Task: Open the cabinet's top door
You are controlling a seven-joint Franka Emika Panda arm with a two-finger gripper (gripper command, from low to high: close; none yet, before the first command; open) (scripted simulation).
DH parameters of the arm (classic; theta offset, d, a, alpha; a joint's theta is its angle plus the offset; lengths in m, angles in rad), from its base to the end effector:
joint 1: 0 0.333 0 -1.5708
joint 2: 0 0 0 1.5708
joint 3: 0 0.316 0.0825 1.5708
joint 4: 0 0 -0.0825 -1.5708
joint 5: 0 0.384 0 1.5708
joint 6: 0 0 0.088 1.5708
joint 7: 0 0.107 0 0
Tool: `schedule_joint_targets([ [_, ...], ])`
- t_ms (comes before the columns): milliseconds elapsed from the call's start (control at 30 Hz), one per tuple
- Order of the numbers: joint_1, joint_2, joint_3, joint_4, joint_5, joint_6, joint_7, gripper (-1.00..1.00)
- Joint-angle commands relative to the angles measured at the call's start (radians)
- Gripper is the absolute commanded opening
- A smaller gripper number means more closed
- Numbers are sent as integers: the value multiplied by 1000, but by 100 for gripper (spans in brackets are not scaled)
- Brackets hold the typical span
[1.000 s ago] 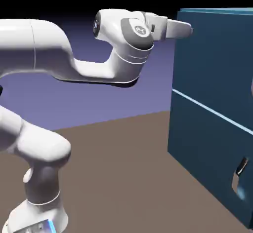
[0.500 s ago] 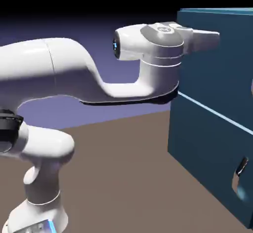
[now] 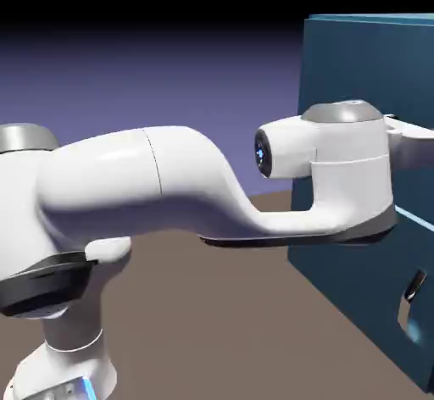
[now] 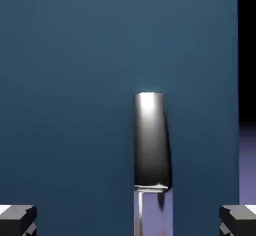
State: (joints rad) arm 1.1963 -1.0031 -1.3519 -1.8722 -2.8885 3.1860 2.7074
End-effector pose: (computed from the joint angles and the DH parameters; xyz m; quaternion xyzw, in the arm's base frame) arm 0.4678 -0.2514 0.5404 -0.6582 0.2583 -0.6481 0.2828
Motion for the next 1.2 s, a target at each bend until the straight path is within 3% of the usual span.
schedule_joint_targets([
  [0,0,0,0,0,0,0,0,0],
  [167,180,29,-98,152,-9,-1,12,0],
  [200,180,29,-98,152,-9,-1,12,-100],
  [633,-253,134,157,-228,-8,-209,187,-100],
  [1167,-832,124,599,-617,235,-372,191,-100],
])
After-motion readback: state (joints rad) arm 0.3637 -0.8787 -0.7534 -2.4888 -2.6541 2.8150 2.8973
